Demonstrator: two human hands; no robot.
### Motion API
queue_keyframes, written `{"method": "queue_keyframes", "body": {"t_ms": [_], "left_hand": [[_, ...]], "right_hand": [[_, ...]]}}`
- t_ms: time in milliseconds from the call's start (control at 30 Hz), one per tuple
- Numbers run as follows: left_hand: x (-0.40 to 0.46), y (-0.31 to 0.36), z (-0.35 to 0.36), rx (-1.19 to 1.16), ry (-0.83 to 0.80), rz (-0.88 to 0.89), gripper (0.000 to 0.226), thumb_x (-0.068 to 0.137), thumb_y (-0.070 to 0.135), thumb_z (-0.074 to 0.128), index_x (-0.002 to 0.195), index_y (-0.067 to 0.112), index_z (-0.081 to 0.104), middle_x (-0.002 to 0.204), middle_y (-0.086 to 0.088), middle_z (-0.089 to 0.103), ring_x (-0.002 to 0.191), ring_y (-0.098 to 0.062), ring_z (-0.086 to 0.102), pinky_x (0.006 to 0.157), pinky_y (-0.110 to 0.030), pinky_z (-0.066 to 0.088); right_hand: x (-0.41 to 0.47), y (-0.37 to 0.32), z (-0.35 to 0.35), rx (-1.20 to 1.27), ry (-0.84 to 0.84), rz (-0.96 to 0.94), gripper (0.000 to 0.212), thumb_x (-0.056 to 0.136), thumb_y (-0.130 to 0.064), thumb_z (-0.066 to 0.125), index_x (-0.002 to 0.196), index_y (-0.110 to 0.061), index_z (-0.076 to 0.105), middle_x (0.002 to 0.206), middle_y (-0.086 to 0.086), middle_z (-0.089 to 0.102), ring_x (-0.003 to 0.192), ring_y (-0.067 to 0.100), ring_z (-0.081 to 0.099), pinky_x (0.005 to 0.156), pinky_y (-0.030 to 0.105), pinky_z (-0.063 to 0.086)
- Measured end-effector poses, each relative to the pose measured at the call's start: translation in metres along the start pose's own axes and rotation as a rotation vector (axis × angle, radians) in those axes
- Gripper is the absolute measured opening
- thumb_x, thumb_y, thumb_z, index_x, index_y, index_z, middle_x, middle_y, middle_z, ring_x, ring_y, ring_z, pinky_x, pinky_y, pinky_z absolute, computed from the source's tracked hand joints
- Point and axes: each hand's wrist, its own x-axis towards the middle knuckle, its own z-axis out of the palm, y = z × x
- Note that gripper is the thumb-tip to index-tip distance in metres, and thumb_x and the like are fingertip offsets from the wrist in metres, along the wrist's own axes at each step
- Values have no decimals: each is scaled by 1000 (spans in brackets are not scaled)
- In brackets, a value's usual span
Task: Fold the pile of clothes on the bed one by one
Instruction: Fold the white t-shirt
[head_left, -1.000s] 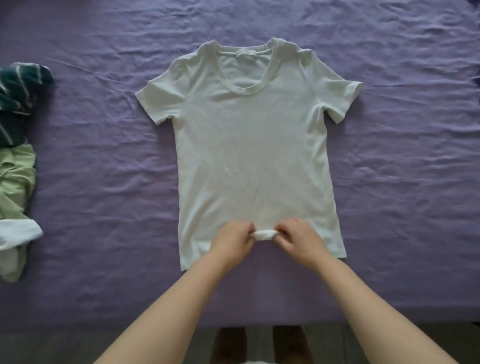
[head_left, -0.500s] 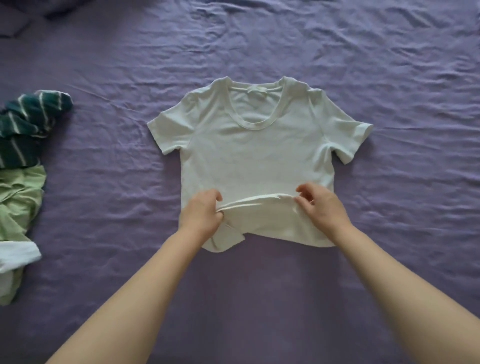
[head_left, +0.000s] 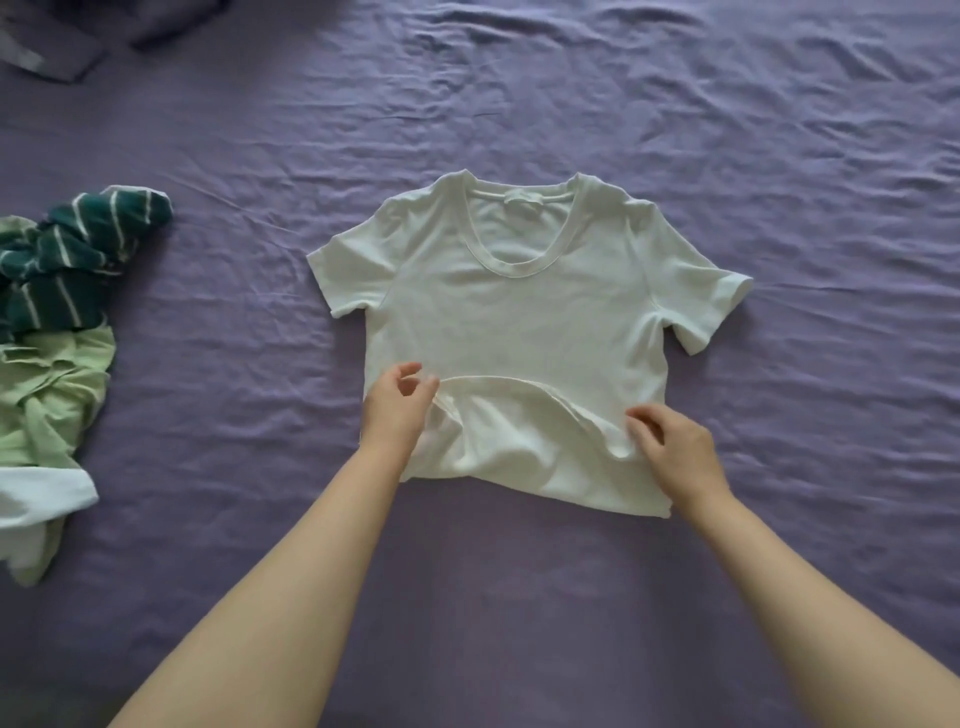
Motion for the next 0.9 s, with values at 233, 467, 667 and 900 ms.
{"method": "queue_keyframes", "body": {"t_ms": [233, 467, 667, 900], "left_hand": [[-46, -30, 6, 559, 27, 277, 54, 75, 38, 75, 119, 15, 53, 117, -2, 51, 113, -20, 46, 95, -32, 37], [-30, -23, 14, 653, 131, 172, 15, 93, 21, 49, 104, 16, 58, 106, -8, 63, 95, -31, 58, 68, -32, 38], [23, 31, -25, 138, 242, 155, 13, 96, 21, 50, 87, 12, 51, 83, -5, 56, 81, -26, 52, 68, -30, 34], [100, 78, -39, 0, 289, 178, 16, 97, 23, 47, 105, 13, 57, 96, -1, 60, 86, -21, 55, 77, -31, 43]], "right_hand": [[-11, 15, -6, -141, -272, -170, 68, 79, -21, 74, 137, -10, 41, 116, 2, 53, 108, 22, 49, 91, 26, 35], [2, 0, -11, 105, 28, -6, 9, 88, -21, 64, 93, -13, 63, 71, -3, 58, 67, 13, 54, 57, 15, 35], [41, -28, -34, 237, 117, 88, 8, 88, -18, 63, 96, -16, 59, 78, -3, 57, 72, 14, 51, 59, 21, 34], [102, -70, -59, 255, 345, 124, 18, 88, -22, 63, 102, -15, 54, 88, -1, 54, 81, 18, 48, 59, 20, 28]]}}
